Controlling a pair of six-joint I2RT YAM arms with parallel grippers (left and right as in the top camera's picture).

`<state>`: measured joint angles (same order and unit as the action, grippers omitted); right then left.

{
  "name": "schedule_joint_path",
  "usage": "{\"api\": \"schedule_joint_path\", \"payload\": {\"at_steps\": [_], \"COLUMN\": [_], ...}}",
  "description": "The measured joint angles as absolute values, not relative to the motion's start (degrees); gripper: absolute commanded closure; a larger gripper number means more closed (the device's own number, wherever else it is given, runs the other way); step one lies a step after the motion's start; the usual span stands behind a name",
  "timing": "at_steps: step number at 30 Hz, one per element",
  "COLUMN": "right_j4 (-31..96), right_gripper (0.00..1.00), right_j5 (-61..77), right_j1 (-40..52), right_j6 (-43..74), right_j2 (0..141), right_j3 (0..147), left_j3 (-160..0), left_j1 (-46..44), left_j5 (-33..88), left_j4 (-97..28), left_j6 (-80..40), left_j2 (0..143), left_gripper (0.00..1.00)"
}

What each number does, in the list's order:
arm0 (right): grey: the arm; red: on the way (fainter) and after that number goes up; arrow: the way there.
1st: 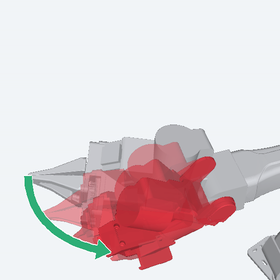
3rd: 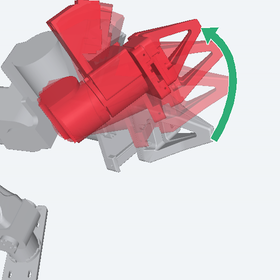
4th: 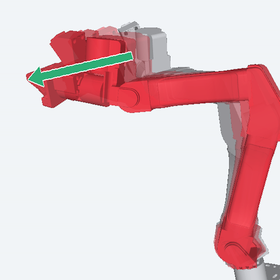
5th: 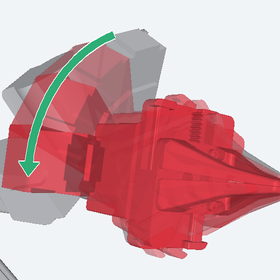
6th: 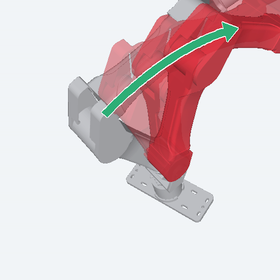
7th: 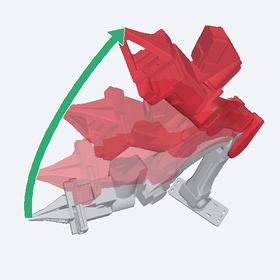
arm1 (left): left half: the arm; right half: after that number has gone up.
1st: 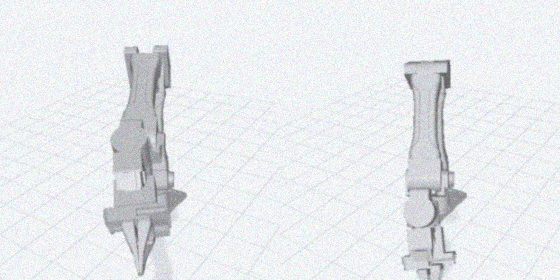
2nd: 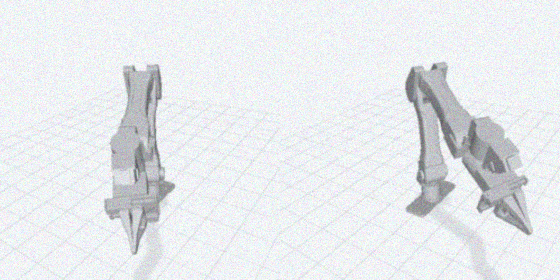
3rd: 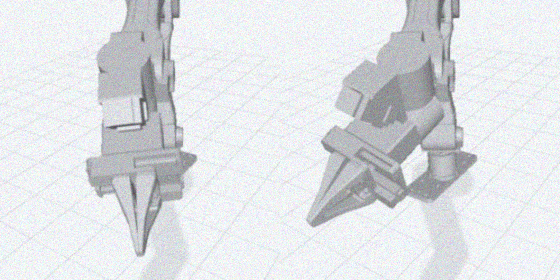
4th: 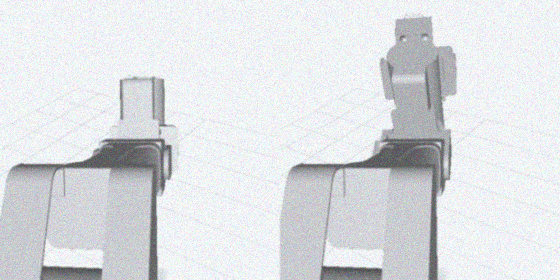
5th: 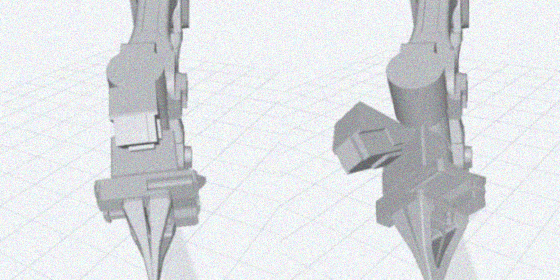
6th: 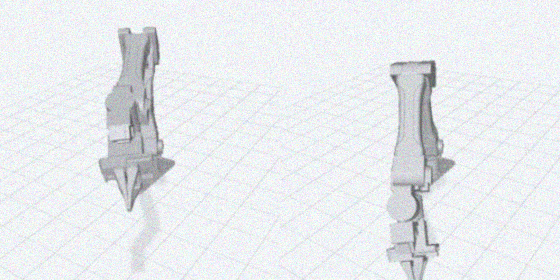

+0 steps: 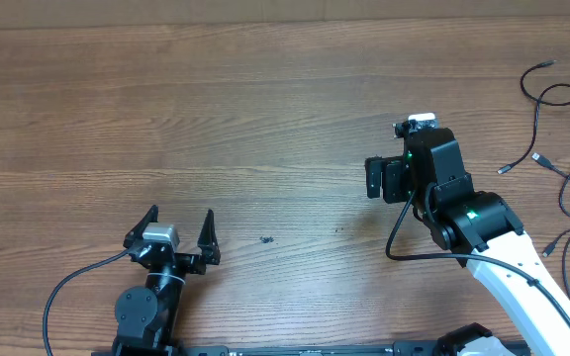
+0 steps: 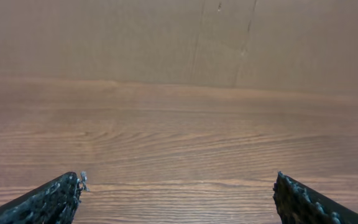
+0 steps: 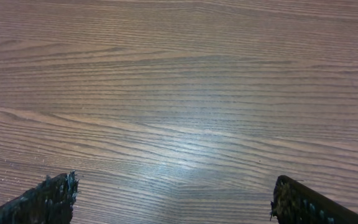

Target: Untangle cables

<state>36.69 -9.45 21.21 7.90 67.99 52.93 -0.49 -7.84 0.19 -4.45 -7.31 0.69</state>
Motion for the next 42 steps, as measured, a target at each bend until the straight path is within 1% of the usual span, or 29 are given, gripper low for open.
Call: {"api": "schedule_joint_path", "payload": {"at_steps": [9,42], "right_j4": [36.7,36.7], "right_gripper": [0.00,0.00], "right_j5": [-9.5,-9.5], "right_j1": [21.2,21.2], "right_j6": [7.9,7.9], "right_j2": [68.0,68.0], "right_j3": [52.9,52.9], "left_j3": [-0.5,-0.5], "left_j1": [-7.8,-7.8], "left_j5": [0.2,0.2], "left_j4": [-4.4,-4.4], "left_j6": [-4.0,-3.8], "left_j2": [0.7,0.7], "left_gripper": [0.01,0.00]}}
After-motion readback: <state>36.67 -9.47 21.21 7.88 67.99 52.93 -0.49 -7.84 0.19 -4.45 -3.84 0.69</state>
